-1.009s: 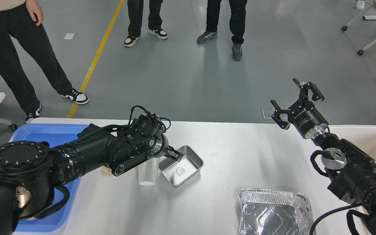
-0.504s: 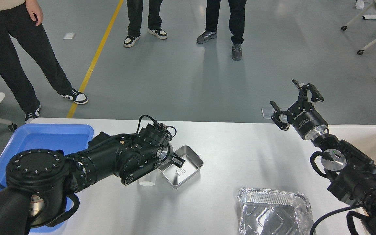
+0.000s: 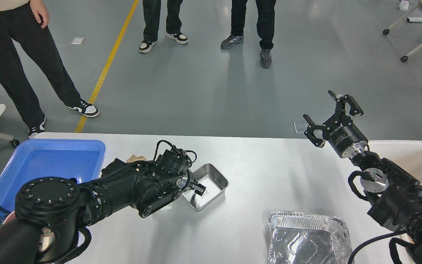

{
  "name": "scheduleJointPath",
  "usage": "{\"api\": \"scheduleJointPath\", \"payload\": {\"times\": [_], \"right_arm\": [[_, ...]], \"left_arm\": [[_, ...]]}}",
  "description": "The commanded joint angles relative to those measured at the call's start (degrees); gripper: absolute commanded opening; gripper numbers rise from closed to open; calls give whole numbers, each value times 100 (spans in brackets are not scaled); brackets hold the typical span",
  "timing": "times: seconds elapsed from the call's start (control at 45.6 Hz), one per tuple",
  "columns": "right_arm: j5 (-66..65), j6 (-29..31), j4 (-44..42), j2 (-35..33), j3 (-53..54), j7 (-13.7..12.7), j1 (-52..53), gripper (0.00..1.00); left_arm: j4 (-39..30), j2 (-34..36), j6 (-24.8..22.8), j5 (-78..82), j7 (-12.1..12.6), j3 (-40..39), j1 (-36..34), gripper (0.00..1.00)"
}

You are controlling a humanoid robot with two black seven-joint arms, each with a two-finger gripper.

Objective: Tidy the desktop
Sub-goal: 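Reach the left gripper to the steel tray rim and grasp it, then lift the steel tray with the left gripper and place it in the tub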

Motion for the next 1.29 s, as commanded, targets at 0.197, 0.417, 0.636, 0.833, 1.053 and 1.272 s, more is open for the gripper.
{"api": "scheduleJointPath", "payload": {"times": [0.197,0.417,0.636,0.833,1.053,1.272], "right_arm": [[0,0,-1,0,0,0,-9,100],[0,-9,-1,9,0,0,18,100],[0,-9,-1,-9,-9,-8,18,100],[0,-9,-1,-9,-9,-8,27,100],[-61,-9,-1,0,-9,-8,53,100],[-141,-18,-1,9,0,-8,71,100]], "left_arm": [[33,0,10,-80,53,-77,82,2],[-28,9,-227,-536,53,-340,-321,0],[-1002,807,-1351,-1073,141,-1087,-1657,0],[-2409,2266,-2590,-1503,484,-1992,-2545,0],[-3165,3049,-2590,-1618,660,-2424,-2704,0],[-3192,3208,-2590,-1627,660,-2564,-2695,0]]}}
